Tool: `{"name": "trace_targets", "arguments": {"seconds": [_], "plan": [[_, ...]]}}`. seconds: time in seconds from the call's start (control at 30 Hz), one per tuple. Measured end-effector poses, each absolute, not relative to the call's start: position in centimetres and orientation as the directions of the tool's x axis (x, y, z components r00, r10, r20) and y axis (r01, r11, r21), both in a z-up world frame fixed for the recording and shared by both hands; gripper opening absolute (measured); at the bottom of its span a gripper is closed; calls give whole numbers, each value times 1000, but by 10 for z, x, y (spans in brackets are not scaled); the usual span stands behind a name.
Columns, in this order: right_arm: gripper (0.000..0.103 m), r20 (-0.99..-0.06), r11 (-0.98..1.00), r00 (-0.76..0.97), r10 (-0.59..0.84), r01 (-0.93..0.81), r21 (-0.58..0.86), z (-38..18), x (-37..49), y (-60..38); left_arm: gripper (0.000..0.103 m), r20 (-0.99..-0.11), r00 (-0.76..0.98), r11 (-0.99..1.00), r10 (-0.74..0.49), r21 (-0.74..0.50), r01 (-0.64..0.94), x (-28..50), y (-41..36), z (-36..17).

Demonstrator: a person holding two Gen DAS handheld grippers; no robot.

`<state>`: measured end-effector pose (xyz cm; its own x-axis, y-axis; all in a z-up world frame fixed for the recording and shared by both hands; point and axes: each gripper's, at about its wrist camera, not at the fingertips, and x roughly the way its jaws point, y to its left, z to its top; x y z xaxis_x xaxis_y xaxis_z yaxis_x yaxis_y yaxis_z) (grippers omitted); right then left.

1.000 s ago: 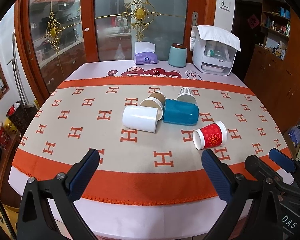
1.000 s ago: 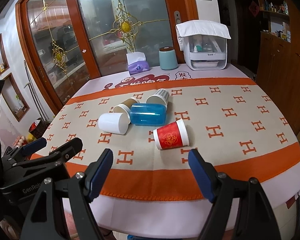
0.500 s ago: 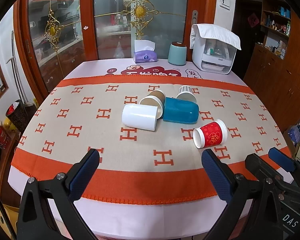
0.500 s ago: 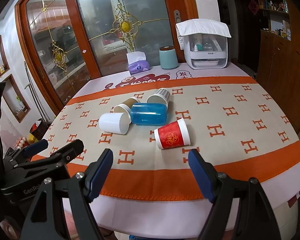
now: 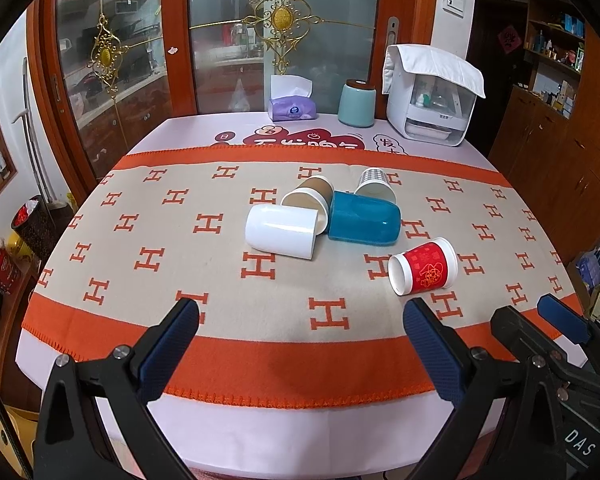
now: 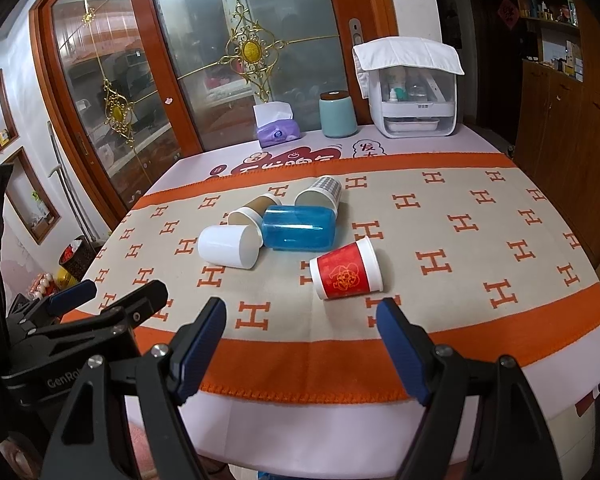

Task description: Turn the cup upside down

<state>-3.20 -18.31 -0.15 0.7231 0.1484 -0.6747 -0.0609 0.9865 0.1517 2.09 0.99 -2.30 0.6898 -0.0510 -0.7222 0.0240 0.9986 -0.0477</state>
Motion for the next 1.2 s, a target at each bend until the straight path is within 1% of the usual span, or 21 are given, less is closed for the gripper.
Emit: {"name": "trace_targets", "arguments": {"seconds": [0.33,0.47,0.57,0.67,0.73,0.83,0.97,1.07,1.2], "plan": [[78,-673,987,724,148,-65,148,-4,-30,-180,101,-726,686,998,-59,-55,29,25,12,-23],[78,-676,985,719,161,-77,153,-8,-24,-177,101,-716,690,994,-108,-76,77,31,15,-25],[78,-681,989,717,148,-85,124,-9,-17,-172,101,-714,686,990,-139,-86,111,42,16,-25],[78,-694,987,702,161,-96,132,-10,-5,-168,101,-718,679,986,-154,-65,154,54,21,-20],[78,-700,983,691,182,-107,149,-7,3,-170,101,-720,675,982,-160,-44,186,64,23,-17],[78,-714,984,678,175,-106,141,-7,24,-167,102,-702,688,965,-183,4,262,83,29,-12],[78,-743,980,639,197,-102,171,-9,56,-166,102,-697,692,901,-189,156,404,112,28,-16],[78,-755,978,621,208,-106,182,-12,73,-164,102,-701,691,835,-176,266,482,133,24,-28],[78,-785,982,590,186,-86,168,-26,102,-158,102,-736,649,740,-190,327,588,152,18,-50]]}}
